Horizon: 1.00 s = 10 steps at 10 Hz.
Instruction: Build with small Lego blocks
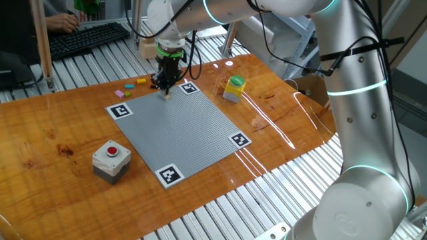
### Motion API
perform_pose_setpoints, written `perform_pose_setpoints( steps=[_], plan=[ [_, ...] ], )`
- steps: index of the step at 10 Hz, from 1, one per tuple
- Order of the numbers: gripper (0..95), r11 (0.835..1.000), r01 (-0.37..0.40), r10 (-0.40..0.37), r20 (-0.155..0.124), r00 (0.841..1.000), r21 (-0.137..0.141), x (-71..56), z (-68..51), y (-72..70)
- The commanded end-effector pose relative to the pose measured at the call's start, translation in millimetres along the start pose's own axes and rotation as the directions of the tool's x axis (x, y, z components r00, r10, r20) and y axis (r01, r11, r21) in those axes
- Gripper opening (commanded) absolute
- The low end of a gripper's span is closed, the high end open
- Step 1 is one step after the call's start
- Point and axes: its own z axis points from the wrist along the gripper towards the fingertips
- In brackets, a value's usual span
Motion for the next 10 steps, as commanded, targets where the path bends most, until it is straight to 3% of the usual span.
perform_pose_setpoints(
  steps=[1, 10],
  plan=[
    [0.0, 1.0, -0.013, 0.012, -0.001, 1.0, -0.012, -1.3, 0.5, -1.3],
    [0.0, 0.993, -0.101, 0.101, 0.0, 0.995, -0.053, -1.4, 9.9, -0.6]
  ],
)
